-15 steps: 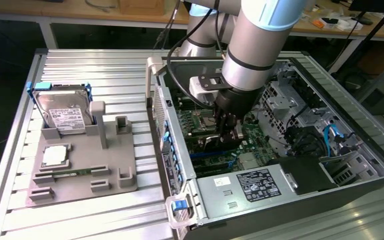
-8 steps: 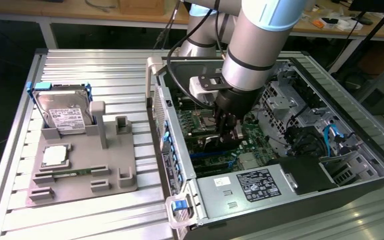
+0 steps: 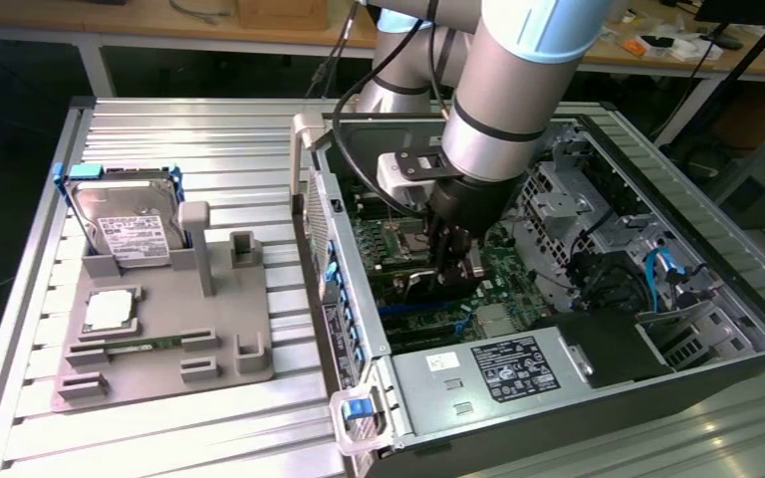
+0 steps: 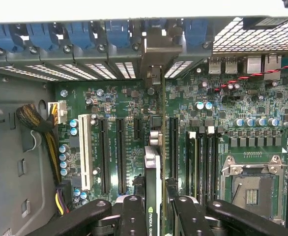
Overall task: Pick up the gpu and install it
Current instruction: 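Insert the gpu into the slot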
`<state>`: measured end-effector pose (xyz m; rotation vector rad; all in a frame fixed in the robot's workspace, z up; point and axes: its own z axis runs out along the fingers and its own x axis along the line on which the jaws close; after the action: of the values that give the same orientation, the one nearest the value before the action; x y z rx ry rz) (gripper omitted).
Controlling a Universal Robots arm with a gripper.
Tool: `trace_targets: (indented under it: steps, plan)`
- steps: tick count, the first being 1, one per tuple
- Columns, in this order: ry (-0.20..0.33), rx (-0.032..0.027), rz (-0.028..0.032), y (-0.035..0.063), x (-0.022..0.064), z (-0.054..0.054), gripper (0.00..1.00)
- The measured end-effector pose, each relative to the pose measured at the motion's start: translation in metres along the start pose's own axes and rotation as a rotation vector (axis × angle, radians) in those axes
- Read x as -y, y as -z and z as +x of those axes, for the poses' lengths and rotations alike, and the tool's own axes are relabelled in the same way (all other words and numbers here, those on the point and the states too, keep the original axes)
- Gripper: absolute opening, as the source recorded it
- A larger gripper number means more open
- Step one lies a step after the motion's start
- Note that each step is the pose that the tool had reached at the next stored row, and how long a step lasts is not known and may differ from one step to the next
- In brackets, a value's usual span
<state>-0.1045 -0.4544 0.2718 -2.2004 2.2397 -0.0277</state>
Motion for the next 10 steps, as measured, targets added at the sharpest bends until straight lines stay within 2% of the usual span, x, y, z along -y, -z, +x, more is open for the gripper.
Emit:
trace_targets:
  steps: [10]
  plan:
    - [0.000,0.0001,0.0001,-0.0009,0.0000,-0.0008,0.27]
